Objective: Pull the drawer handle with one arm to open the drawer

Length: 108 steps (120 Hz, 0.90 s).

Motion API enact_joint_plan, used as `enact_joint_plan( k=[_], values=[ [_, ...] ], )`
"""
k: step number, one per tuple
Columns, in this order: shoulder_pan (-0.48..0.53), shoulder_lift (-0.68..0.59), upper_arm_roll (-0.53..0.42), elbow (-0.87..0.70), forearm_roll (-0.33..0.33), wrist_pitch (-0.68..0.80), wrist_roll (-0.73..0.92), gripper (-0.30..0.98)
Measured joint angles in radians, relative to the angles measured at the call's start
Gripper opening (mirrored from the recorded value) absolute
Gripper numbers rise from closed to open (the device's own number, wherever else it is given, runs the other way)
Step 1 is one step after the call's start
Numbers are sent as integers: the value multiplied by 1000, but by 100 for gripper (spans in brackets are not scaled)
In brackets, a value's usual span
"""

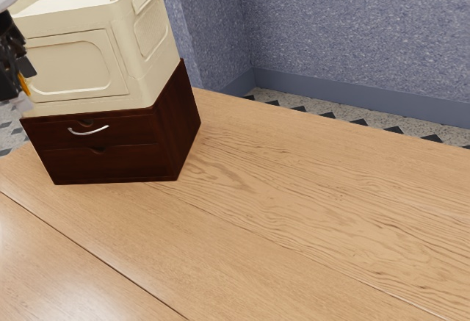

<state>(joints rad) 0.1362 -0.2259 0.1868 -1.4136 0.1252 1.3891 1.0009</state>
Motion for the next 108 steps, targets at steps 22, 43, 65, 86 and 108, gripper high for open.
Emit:
enact_joint_plan(
  k=[22, 43, 65, 86, 108],
  values=[
    [-5, 7, -1, 8, -2, 29, 118, 69],
    [2, 97, 6, 11, -9, 48, 196, 68],
    [-23, 86, -1, 1, -15, 59, 257, 68],
    [-47, 13, -1, -85, -3, 66, 300, 68],
    [-54, -114, 3, -257, 43, 102, 334, 69]
  ],
)
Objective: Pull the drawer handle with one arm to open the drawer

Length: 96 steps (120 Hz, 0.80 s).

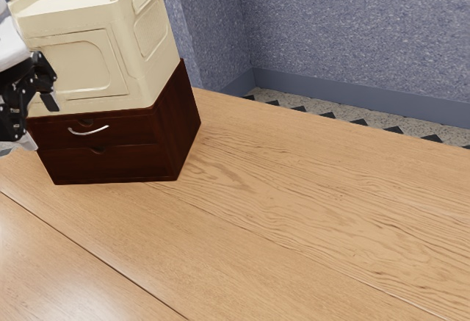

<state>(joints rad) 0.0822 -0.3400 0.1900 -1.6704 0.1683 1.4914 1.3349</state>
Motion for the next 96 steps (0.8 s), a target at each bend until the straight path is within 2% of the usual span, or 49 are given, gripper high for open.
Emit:
enact_joint_plan(
  k=[20, 41, 67, 96],
  values=[
    [4, -103, 3, -119, 49, 24, 23, 69],
    [4, -176, 11, -215, 140, 46, 39, 69],
    [1, -180, 78, -241, 226, 85, 48, 69],
    [-3, -151, 133, -266, 251, 169, 51, 69]
  ],
)
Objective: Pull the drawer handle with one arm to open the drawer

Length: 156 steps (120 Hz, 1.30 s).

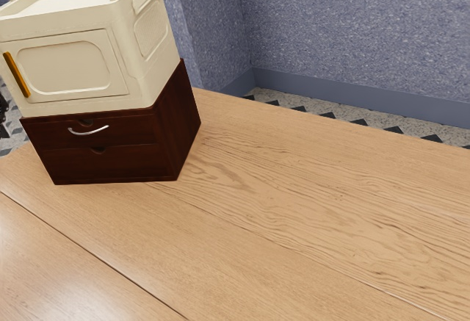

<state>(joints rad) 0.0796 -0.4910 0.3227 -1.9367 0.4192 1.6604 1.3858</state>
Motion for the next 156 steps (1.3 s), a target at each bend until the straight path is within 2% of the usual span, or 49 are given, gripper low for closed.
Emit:
enact_joint_plan(
  k=[46, 78, 100, 156],
  values=[
    [-89, 29, 151, -9, 5, 154, -4, 69],
    [-83, -30, 168, -36, 7, 189, -8, 69],
    [-66, -85, 192, -45, 34, 200, -9, 69],
    [-75, -3, 210, -37, 32, 318, -6, 69]
  ],
)
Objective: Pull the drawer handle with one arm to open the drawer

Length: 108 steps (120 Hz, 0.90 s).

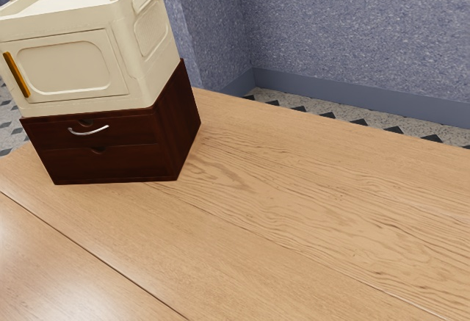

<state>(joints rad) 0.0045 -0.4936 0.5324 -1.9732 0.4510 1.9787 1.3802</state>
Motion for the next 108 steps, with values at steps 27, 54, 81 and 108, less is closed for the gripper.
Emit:
enact_joint_plan(
  k=[27, 54, 81, 108],
  values=[
    [-2, 51, 18, -1, -13, 37, 1, 69],
    [-51, 91, 86, 0, -31, 82, 3, 69],
    [-102, 135, 123, 0, -39, 130, 8, 69],
    [-126, 181, 148, 0, -50, 173, 12, 69]
  ],
)
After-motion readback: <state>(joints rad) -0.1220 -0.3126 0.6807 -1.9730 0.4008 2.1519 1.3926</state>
